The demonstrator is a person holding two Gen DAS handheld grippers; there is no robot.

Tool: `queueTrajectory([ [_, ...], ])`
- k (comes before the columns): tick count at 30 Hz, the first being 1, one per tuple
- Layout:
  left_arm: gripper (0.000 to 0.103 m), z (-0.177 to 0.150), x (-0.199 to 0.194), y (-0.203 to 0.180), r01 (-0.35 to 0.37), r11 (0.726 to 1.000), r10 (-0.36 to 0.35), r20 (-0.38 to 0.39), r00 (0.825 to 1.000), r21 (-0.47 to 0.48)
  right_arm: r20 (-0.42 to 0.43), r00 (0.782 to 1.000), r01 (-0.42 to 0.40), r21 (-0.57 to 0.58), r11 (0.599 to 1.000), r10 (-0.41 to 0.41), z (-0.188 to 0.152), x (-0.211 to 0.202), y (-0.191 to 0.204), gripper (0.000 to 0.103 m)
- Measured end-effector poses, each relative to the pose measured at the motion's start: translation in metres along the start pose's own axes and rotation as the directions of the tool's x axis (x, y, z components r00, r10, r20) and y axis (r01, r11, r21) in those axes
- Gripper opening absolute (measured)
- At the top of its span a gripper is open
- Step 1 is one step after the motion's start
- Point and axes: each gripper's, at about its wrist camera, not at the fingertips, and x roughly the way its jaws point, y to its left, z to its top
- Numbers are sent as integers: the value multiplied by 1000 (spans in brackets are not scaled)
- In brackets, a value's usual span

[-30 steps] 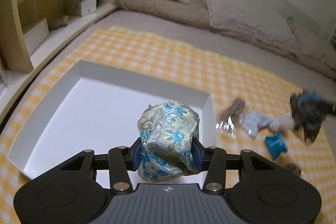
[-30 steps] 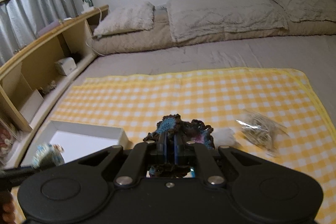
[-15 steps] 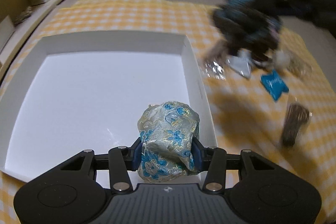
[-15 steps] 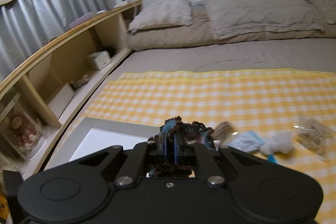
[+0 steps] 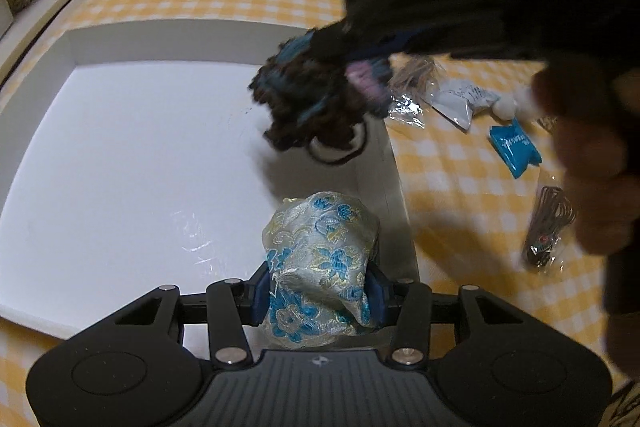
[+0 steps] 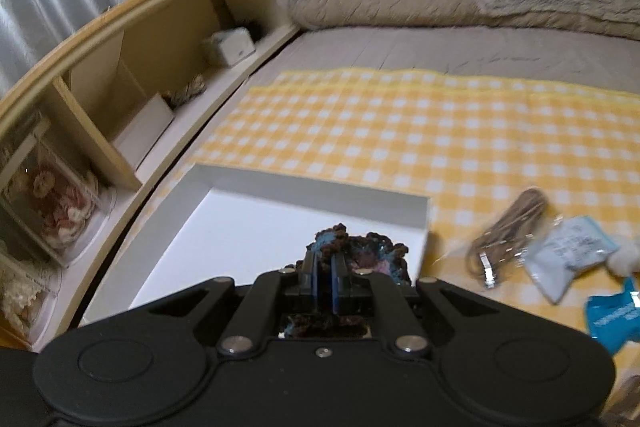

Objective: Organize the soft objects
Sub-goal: 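Carry the pouch and scrunchie into the white box and open both tools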

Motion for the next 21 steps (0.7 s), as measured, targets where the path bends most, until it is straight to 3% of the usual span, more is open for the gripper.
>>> queueTrajectory([
  [4,51,1,3,2,8,1000,-8,-9,1000,-12,-41,999,-13,-29,1000,11,-5,21,3,7],
  [7,62,3,5,4,-1,1000,0,-19,1000,-23,-63,998,-2,-46,999,-1,-8,31,4,8],
  [10,71,6,3,5,-14,1000,13,-14,1000,-25,-85,996,18,-36,999,-21,-7,33,1,20],
  [11,73,6,2,6,-15,1000,14,-12,1000,-26,-85,996,30,-42,999,-34,-6,32,2,33],
  [12,76,6,1,6,-16,999,16,-9,1000,-28,-79,996,34,-52,998,-38,-6,29,2,38],
  [21,85,5,-12,6,-35,999,36,14,999,-32,-78,996,25,-79,997,-31,-7,9,1,44],
])
